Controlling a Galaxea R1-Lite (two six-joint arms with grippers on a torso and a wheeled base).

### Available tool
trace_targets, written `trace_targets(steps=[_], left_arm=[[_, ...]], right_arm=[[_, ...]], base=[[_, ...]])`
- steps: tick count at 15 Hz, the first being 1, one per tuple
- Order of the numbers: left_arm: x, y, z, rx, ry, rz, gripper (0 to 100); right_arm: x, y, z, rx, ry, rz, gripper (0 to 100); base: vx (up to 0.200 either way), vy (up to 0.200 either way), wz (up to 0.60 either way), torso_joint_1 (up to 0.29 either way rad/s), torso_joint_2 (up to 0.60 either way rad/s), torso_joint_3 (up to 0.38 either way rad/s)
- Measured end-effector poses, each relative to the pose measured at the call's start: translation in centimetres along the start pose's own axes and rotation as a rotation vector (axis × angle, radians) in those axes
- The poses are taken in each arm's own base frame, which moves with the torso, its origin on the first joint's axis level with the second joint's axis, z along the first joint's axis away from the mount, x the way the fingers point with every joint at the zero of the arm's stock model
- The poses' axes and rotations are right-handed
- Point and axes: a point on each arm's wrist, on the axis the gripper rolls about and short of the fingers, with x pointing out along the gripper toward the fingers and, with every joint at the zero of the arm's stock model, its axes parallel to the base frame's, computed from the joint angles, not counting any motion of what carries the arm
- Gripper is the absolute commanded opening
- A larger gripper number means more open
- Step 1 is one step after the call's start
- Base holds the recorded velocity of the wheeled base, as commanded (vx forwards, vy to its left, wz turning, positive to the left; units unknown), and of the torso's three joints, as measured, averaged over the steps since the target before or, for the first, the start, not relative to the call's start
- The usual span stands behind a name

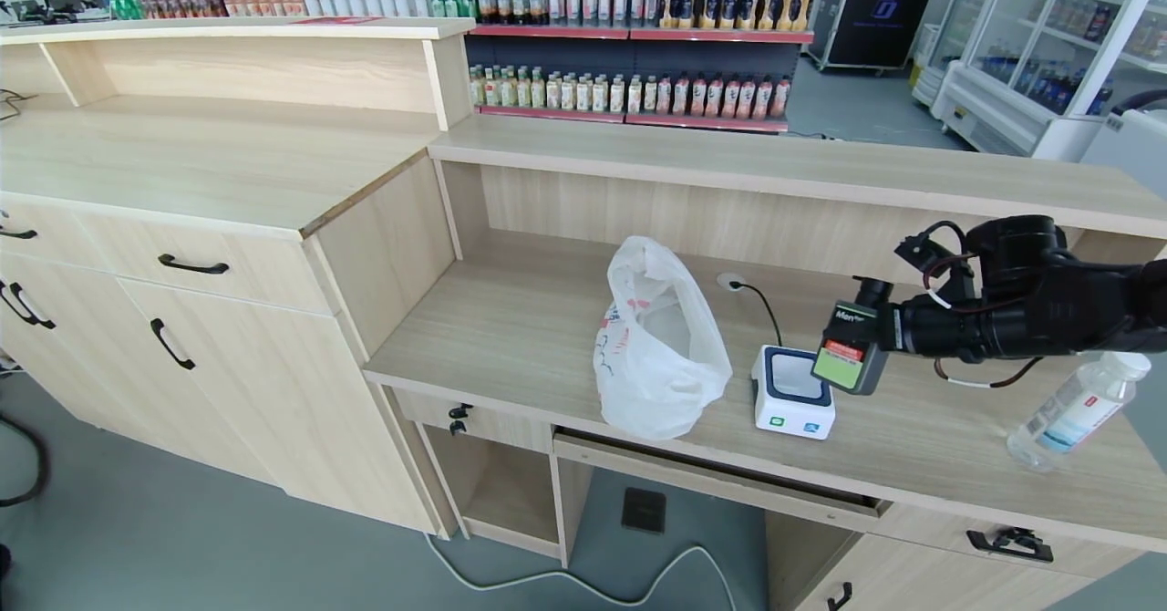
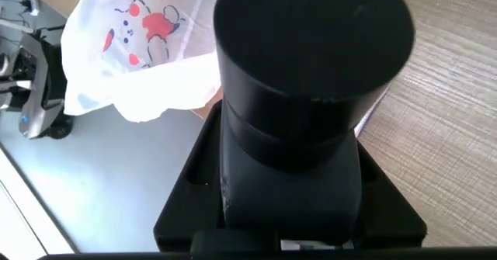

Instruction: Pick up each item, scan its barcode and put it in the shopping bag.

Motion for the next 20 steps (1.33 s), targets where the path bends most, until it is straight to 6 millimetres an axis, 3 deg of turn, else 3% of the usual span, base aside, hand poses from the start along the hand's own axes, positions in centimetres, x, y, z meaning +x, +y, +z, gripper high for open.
trace_targets(steps=[20], left_arm=[[0.0,0.0,0.0,0.0,0.0,0.0,100]], right_arm=[[1.3,-0.9,-0.9,-0.069,0.027,-0.001,0]], base=[[0.0,0.0,0.0,0.0,0.0,0.0]])
